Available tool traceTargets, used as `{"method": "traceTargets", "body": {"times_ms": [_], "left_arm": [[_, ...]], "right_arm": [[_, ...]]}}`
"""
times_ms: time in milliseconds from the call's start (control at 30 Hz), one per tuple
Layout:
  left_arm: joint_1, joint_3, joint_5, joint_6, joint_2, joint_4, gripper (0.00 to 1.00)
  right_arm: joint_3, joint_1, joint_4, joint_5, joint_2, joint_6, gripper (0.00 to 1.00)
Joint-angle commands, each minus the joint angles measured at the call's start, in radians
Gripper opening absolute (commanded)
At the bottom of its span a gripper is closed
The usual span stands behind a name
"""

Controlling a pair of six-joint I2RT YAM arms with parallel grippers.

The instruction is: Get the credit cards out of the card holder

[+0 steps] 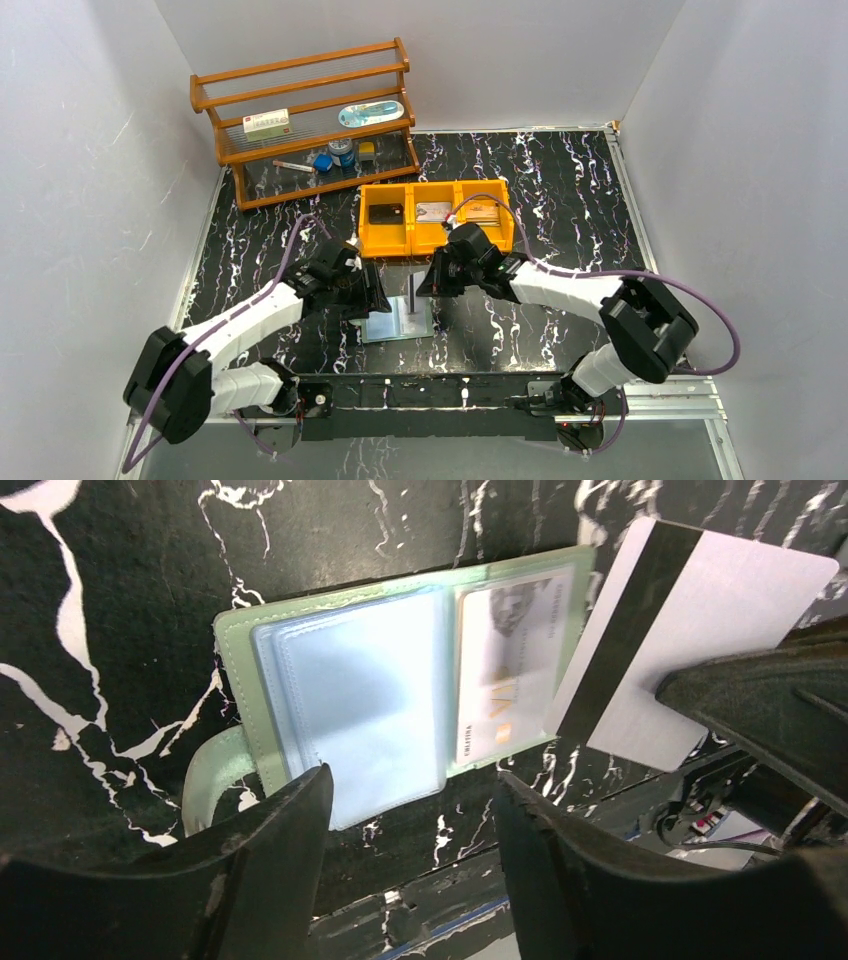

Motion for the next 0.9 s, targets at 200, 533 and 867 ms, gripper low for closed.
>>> {"method": "traceTargets", "body": {"times_ms": [200,533,867], "left_arm": [[-0.003,0.015,-0.165,-0.026,-0.236,-0.065,0.73],[-0.001,0.01,-0.301,-0.041,-0.387,-0.131,0.98],[-0.001,0.011,-0.346,-0.053,-0.43,-0.18,0.98]], "right_arm": [[0.103,-0.02,-0.065,0.316,-0.161,-0.275,0.0],[0.188,-0.045,-0.061,0.504,-0.168,-0.558,0.0],[0.36,-0.102,-0.08,0.449,0.004,-0.87,0.0]]}}
